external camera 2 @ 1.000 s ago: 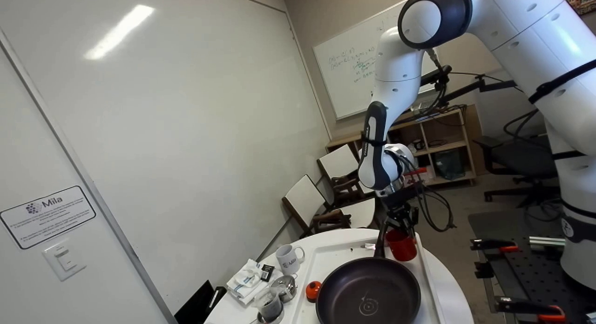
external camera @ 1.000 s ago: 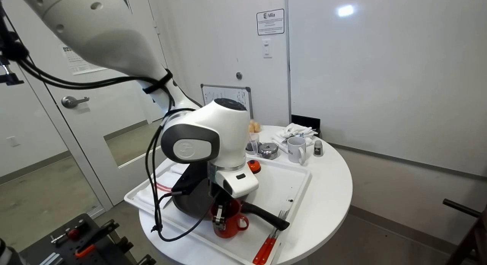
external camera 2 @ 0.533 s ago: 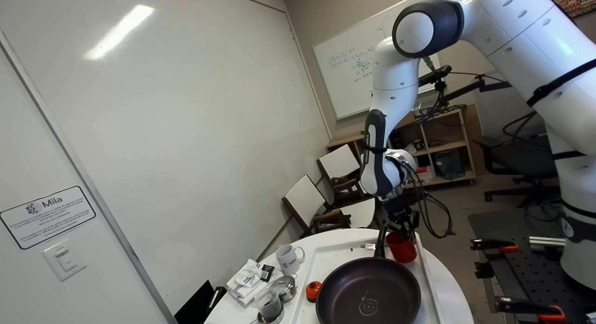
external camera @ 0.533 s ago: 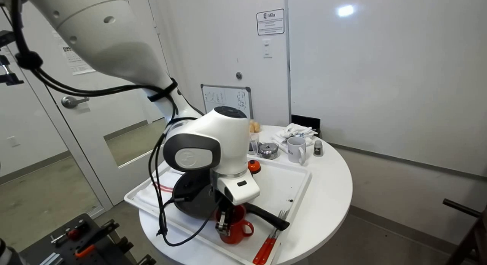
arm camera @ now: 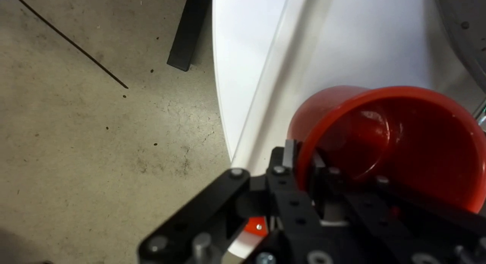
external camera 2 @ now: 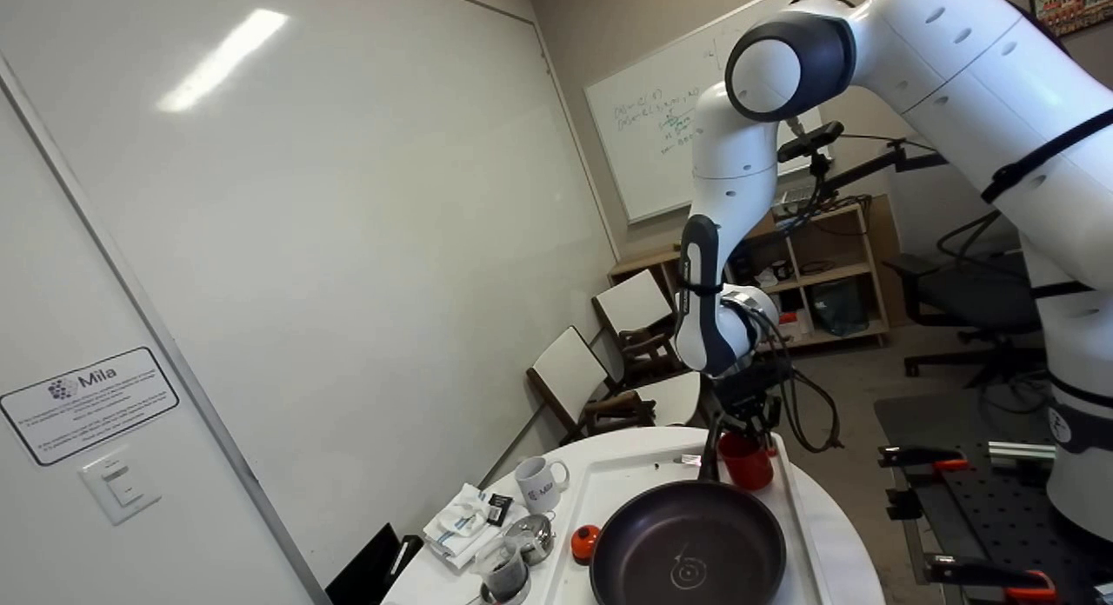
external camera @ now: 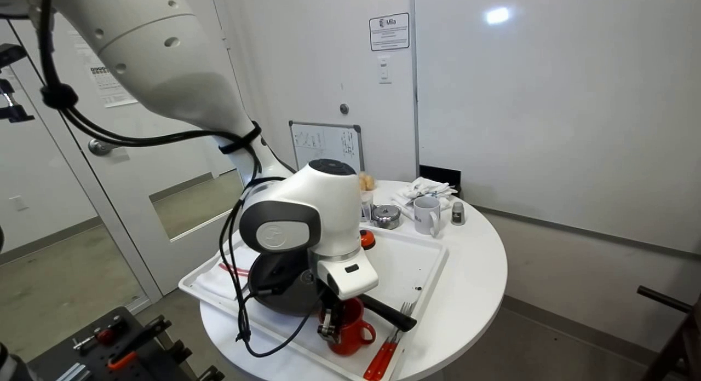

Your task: Move the orange cup to the right front corner of the tray

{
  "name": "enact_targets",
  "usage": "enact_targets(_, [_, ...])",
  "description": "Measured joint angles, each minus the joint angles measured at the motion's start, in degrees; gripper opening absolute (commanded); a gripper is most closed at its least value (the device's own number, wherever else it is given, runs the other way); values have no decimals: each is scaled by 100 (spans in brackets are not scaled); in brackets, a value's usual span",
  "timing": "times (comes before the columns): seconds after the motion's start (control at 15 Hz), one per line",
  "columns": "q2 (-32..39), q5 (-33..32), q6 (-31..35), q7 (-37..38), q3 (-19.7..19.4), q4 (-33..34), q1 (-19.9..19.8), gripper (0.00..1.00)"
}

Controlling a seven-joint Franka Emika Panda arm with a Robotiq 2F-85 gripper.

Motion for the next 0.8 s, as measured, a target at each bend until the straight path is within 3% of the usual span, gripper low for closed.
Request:
enact_targets(0.47, [147,31,0,16,0,105,0,2])
enact_targets(0.53, [163,33,0,16,0,114,0,6])
enact_targets(0.6, [171,34,0,16,0,118,0,31])
enact_targets(0.67, [177,34,0,16,0,119,0,32])
enact_targets(0.8, [184,34,0,16,0,121,0,46])
